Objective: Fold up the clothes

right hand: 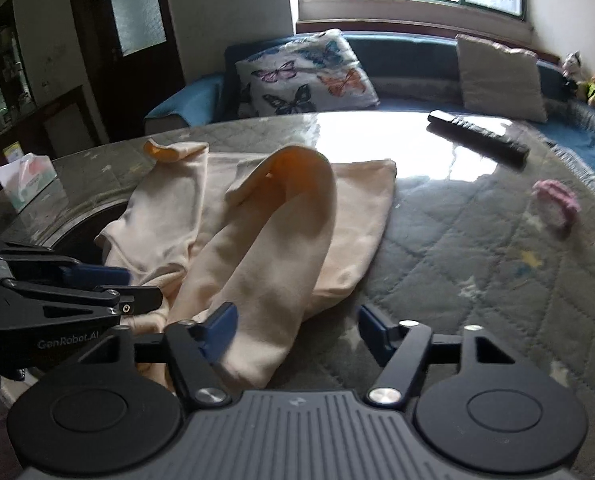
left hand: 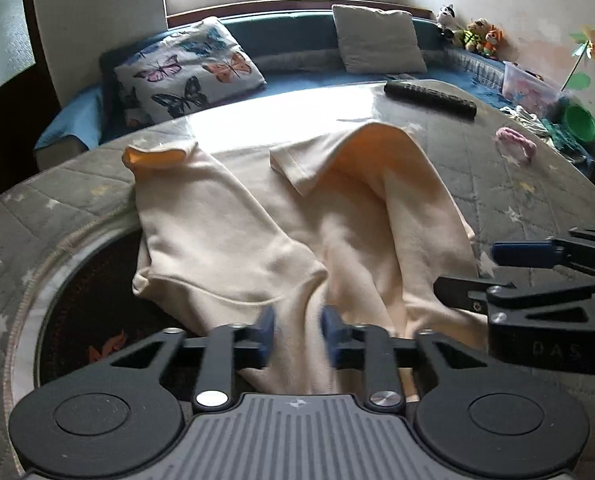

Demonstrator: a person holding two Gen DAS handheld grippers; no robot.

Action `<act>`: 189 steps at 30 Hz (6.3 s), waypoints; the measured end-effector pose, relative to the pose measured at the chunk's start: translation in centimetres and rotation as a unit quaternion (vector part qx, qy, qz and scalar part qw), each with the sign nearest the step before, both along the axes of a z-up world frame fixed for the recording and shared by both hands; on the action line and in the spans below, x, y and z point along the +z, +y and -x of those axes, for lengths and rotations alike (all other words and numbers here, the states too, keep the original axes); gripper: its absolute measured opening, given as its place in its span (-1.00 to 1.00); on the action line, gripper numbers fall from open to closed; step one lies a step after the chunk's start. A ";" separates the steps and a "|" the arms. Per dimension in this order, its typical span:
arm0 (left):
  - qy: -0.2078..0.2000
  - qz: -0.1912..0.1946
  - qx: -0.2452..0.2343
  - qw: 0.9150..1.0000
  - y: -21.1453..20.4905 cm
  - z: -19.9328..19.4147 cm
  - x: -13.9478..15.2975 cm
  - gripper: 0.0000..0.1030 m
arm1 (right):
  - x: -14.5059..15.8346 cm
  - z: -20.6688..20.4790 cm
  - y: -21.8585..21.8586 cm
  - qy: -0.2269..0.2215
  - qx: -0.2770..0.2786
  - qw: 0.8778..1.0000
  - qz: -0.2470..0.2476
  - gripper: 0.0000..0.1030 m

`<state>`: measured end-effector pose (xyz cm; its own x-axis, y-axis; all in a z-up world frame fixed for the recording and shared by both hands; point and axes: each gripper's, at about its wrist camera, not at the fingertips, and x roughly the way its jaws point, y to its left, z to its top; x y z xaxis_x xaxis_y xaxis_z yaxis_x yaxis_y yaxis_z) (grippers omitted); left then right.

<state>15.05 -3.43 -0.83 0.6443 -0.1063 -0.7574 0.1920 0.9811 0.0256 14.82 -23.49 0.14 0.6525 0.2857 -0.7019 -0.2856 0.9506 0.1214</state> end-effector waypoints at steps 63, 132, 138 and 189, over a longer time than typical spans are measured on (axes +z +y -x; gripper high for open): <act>-0.035 0.024 0.052 0.998 9.2 10.7 2.6 -0.10 | 4.4 6.6 -0.2 -0.071 0.006 0.997 0.032 -0.94; -0.012 0.002 0.057 0.998 8.1 -0.2 -0.6 -0.17 | -0.1 9.9 -7.0 -0.044 -0.101 0.992 0.069 0.35; -0.025 -0.014 0.067 0.997 7.8 -1.6 -1.2 -0.40 | -0.3 9.8 -6.8 -0.040 -0.098 0.992 0.074 0.35; -0.061 0.005 0.343 0.937 31.5 23.7 1.6 -0.92 | 1.1 23.2 7.8 0.014 0.318 0.944 0.083 0.20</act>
<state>-8.65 28.04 0.77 0.6458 0.3587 -0.6740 -0.4879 0.8729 -0.0029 -8.33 -15.65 1.25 0.3667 0.4979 -0.7859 -0.8042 0.5943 0.0013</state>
